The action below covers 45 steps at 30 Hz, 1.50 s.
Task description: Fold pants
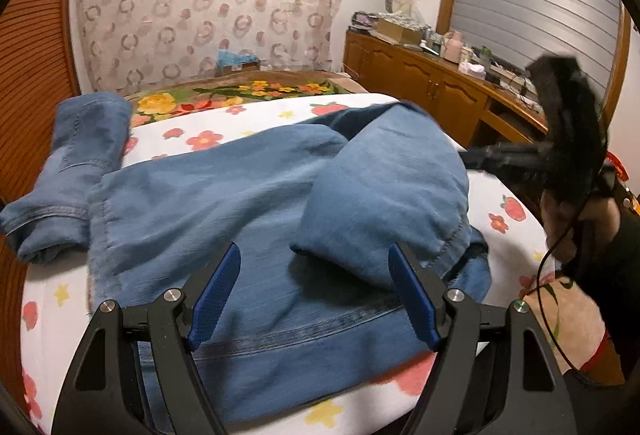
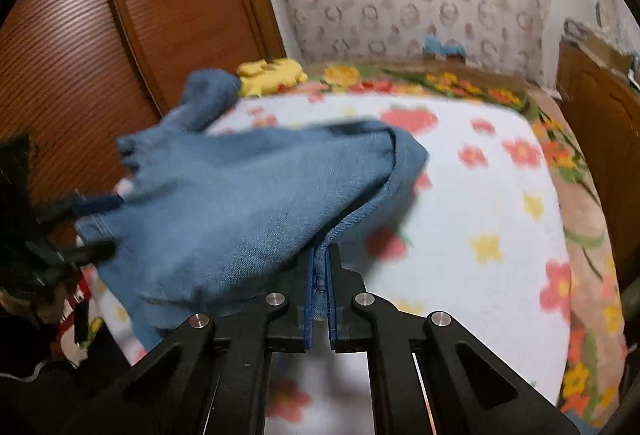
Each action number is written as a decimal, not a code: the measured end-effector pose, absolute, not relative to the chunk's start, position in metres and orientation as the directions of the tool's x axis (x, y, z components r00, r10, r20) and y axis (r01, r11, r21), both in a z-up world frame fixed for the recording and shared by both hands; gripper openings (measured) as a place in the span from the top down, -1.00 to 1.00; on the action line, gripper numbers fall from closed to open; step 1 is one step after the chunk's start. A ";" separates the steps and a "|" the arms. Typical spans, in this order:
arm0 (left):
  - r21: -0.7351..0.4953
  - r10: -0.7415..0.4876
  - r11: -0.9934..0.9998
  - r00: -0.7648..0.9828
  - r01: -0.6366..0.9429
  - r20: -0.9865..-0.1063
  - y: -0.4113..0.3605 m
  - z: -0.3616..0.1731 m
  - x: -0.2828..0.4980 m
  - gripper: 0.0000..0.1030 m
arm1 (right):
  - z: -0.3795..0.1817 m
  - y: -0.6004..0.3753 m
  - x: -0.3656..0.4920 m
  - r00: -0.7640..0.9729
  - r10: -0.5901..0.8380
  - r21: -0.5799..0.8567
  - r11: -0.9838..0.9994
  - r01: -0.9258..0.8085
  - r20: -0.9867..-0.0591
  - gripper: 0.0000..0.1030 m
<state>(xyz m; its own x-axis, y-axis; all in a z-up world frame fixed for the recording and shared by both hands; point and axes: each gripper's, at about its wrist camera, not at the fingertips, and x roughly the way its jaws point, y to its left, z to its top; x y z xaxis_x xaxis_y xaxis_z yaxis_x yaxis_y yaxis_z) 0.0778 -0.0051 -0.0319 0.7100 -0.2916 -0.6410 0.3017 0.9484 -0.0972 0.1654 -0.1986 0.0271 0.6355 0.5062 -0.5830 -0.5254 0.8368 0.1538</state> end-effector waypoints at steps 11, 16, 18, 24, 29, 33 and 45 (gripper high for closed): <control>-0.132 -0.215 0.977 0.747 0.169 -0.629 0.061 -0.039 0.070 -0.50 | 0.069 -0.093 0.187 0.572 0.608 0.032 0.700 -0.713 -0.550 0.90; -0.122 -0.203 0.979 0.748 0.163 -0.632 0.062 -0.041 0.070 -0.50 | 0.063 -0.081 0.204 0.585 0.586 0.020 0.716 -0.698 -0.560 0.90; -0.122 -0.208 0.978 0.747 0.170 -0.631 0.062 -0.043 0.069 -0.50 | 0.059 -0.086 0.205 0.596 0.573 0.018 0.730 -0.684 -0.563 0.75; -0.119 -0.236 0.971 0.742 0.208 -0.627 0.047 -0.039 0.074 -0.50 | 0.064 -0.097 0.165 0.638 0.548 -0.008 0.755 -0.655 -0.541 0.30; -0.115 -0.257 0.964 0.735 0.240 -0.627 0.031 -0.037 0.082 -0.50 | 0.055 -0.122 0.141 0.652 0.528 -0.021 0.768 -0.640 -0.545 0.27; -0.117 -0.289 0.953 0.720 0.279 -0.631 0.020 -0.037 0.097 -0.47 | 0.041 -0.129 0.127 0.639 0.508 -0.017 0.775 -0.632 -0.578 0.27; -0.135 -0.358 0.924 0.679 0.359 -0.641 0.002 -0.034 0.141 0.48 | 0.006 -0.111 0.116 0.566 0.490 0.016 0.765 -0.644 -0.663 0.27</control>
